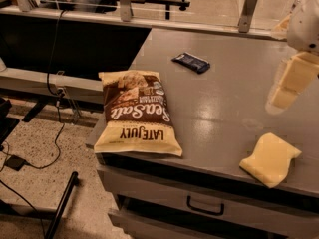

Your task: Move rxbar blueberry near brown chip bag

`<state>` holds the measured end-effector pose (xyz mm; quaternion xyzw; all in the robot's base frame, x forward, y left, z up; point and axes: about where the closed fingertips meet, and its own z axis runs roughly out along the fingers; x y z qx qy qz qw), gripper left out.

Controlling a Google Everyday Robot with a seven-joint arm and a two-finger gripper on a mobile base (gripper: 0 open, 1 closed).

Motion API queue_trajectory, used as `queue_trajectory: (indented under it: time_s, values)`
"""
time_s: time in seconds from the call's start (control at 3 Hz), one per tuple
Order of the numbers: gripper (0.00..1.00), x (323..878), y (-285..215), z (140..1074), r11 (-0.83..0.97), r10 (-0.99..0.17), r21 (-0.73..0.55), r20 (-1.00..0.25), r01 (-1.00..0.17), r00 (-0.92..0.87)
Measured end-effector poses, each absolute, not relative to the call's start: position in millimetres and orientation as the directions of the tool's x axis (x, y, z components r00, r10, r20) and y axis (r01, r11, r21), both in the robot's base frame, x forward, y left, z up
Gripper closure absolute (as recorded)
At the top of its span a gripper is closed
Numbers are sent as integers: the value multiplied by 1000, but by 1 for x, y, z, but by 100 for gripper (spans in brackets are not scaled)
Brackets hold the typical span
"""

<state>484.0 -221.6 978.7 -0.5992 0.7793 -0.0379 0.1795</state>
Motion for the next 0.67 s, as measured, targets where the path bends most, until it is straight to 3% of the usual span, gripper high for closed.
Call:
queue_trajectory:
  time_s: [0.67]
  values:
    - [0,640,-189,979,345,-894,-319,-398,-883,-206]
